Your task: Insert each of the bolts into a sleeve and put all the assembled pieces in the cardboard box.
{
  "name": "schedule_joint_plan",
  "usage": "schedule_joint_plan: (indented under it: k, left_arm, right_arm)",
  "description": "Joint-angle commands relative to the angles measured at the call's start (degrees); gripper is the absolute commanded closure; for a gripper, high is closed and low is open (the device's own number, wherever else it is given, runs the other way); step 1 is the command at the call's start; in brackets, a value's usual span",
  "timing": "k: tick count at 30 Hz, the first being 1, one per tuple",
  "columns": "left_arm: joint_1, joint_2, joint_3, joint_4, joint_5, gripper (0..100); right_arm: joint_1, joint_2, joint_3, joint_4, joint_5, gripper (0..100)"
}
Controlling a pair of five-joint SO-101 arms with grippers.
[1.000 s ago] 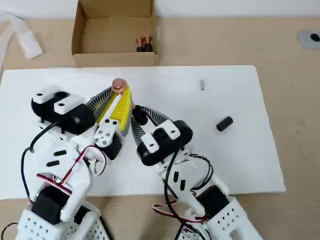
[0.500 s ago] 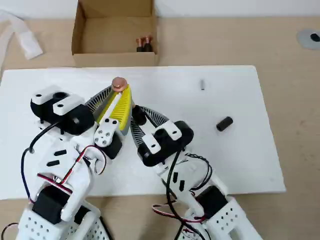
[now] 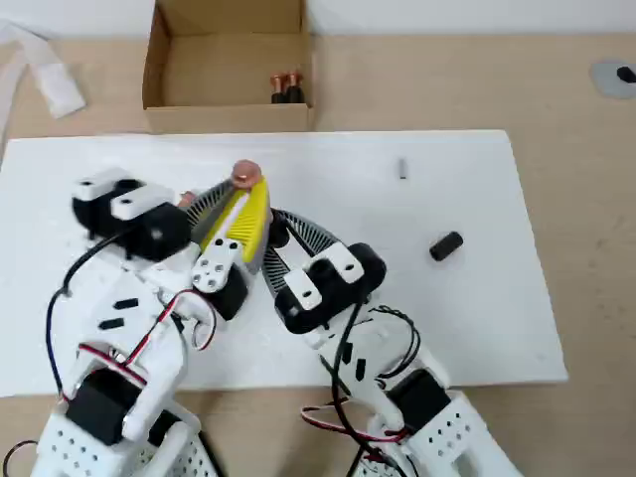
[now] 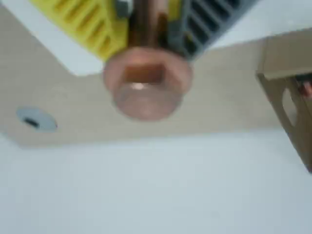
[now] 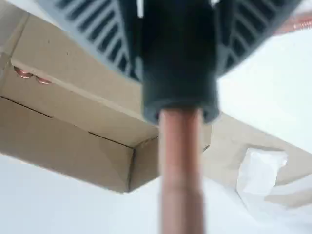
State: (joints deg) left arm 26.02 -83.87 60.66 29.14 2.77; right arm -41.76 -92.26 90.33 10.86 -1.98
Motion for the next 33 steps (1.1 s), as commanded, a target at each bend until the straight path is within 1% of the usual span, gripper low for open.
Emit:
schedule_joint_plan:
  k: [1, 4, 7, 10, 15, 19, 22, 27, 30, 33]
  left_arm:
    - [0.7, -0.2, -2.1, 0.0, -0.1, 99]
    - [1.0, -0.2, -2.0, 0.4, -0.1, 99]
    - [1.1, -0.2, -2.5, 3.4, -0.3, 99]
    - [1.1, -0.2, -3.3, 7.3, -0.2, 95]
    - [1.0, -0.3, -3.7, 8.2, 0.2, 92]
    - [1.0, -0.3, -5.4, 11.7, 4.4, 89]
    - [0.8, -0.2, -6.9, 14.8, 5.8, 87]
    - [0.5, -0.2, -9.8, 18.1, 5.8, 86]
    - [0.5, -0.2, -11.6, 18.7, 5.5, 86]
    - [-0.6, -0.1, -13.5, 18.4, 4.8, 88]
  right_arm:
    - [-0.7, -0.8, -0.3, -1.5, -0.3, 98.8]
    - [-0.6, -0.8, -0.4, -1.5, -0.2, 98.8]
    - [-0.6, -0.8, -0.4, -1.5, -0.2, 98.8]
    - [-0.6, -0.8, -0.4, -1.5, -0.1, 98.8]
    - [-0.6, -0.8, -0.5, -1.5, 0.0, 98.8]
    - [-0.6, -0.8, -0.6, -1.5, 0.0, 98.8]
    - [-0.6, -0.7, -0.5, -1.4, 0.0, 98.8]
    - [-0.5, -0.3, -0.7, -1.4, 0.0, 98.8]
    - [-0.5, -0.1, -1.0, -1.3, 0.0, 98.8]
    - [1.7, 1.4, -4.4, 0.3, 0.0, 98.8]
